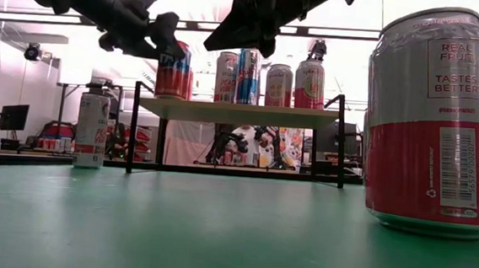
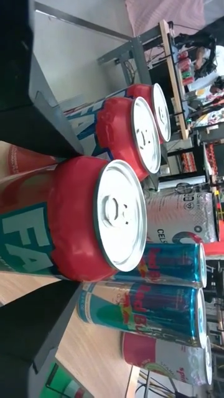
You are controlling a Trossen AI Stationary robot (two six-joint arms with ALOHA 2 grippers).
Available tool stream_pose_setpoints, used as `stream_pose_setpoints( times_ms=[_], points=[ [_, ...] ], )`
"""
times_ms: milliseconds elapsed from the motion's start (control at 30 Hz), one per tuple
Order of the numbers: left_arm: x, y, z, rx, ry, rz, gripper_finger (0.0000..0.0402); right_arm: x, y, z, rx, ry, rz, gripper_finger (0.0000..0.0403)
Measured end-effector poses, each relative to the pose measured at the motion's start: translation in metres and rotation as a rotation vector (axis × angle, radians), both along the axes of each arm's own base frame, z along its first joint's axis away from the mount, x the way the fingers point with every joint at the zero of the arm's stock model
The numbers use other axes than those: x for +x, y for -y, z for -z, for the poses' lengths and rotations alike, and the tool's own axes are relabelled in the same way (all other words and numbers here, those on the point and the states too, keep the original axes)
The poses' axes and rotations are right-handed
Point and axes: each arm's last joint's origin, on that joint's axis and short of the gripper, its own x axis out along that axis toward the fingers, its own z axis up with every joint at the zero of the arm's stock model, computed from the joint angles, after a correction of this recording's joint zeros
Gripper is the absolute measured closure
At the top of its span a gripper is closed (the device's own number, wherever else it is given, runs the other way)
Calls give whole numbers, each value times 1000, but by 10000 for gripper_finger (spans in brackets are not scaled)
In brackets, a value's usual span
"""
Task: Place canned beverage on shelf
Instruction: Put the orange soda can on the shelf aligned with other orange soda cans
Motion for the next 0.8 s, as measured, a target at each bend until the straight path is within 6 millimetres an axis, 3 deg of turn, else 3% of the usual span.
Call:
stream_pose_setpoints(
  times_ms=[333,800],
  points=[
    [1,0,-9,-10,-7,-2,85,0,0,0,0,0,0,394],
    [2,0,-46,23,-43,8,85,0,0,0,3,1,2,394]
  ],
)
